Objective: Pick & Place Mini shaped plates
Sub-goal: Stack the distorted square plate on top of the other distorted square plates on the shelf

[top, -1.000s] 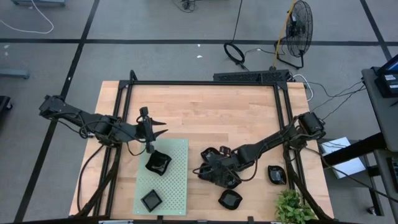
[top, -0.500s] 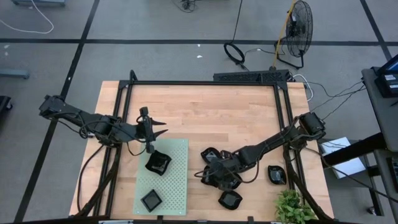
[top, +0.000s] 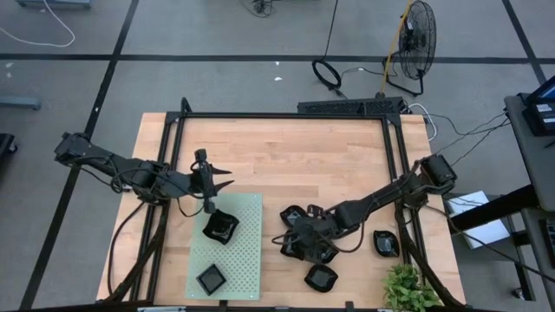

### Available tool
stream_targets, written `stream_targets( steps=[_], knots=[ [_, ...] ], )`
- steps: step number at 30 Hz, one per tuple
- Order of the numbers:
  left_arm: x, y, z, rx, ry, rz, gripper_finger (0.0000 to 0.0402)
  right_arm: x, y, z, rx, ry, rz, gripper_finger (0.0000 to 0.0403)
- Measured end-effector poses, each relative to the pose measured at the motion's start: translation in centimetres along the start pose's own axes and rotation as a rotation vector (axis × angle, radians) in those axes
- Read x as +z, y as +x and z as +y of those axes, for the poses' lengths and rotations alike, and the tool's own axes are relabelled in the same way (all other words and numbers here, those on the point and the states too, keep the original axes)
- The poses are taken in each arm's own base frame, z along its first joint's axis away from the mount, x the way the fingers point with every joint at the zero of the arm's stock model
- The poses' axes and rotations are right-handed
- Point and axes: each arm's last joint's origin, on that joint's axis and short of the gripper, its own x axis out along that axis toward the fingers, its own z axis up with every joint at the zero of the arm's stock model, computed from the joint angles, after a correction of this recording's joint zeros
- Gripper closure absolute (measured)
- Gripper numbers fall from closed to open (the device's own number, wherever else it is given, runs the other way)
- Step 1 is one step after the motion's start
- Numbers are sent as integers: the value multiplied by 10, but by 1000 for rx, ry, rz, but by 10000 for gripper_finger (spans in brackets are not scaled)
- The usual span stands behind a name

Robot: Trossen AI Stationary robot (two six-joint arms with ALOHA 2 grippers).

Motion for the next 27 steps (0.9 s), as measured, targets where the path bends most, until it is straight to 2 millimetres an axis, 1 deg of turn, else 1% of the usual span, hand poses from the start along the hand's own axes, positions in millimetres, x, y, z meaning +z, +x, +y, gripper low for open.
stream_targets(
  steps=[3,6,14,23,27],
  knots=[
    [0,0,0,-1,0,0,284,1,-10,-2,-48,11,-24,257],
    [0,0,0,-1,-3,0,284,0,-12,-4,-86,17,-29,257],
    [0,0,0,-2,-13,1,284,-7,3,-5,-97,9,39,257],
    [0,0,0,-5,-11,1,284,-11,3,-1,-79,29,75,257],
    [0,0,0,-4,-13,1,284,-11,3,-2,-80,32,75,265]
  ],
)
